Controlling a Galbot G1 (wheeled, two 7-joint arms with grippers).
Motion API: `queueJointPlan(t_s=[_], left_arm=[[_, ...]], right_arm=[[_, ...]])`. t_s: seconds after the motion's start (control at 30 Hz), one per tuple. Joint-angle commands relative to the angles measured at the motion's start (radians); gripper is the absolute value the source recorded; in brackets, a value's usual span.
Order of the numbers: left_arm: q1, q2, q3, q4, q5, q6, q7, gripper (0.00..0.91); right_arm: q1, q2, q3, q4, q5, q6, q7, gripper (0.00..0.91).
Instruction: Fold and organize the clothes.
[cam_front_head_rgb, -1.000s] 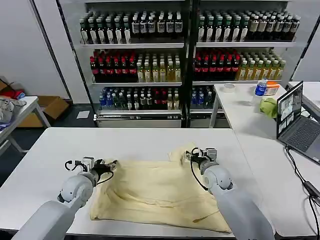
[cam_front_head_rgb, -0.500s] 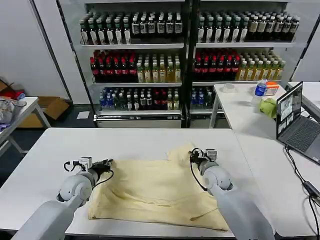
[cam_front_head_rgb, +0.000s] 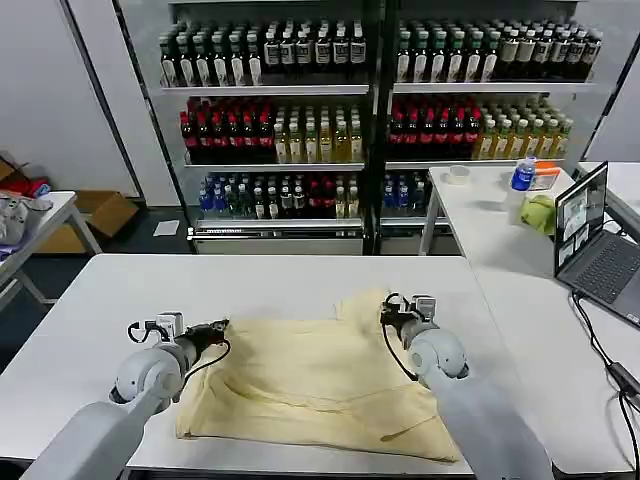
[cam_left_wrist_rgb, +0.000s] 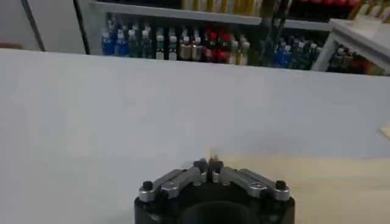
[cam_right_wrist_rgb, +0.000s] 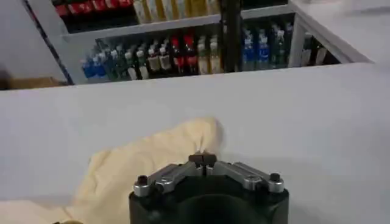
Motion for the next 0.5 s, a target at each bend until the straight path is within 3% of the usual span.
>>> queueJointPlan(t_s=[0.03, 0.5], left_arm=[[0.043, 0.026, -0.066, -0.091, -0.039, -0.009, 0.002, 0.071], [0.22, 0.089, -0.196, -0.283, -0.09, 0.006, 0.01, 0.071]], right_arm=[[-0.047, -0.057, 0.047, 0.189, -0.014, 0.008, 0.0, 0.0], [-0.373, -0.165, 0.204, 0.53, -0.025, -0.001, -0.016, 0.0]])
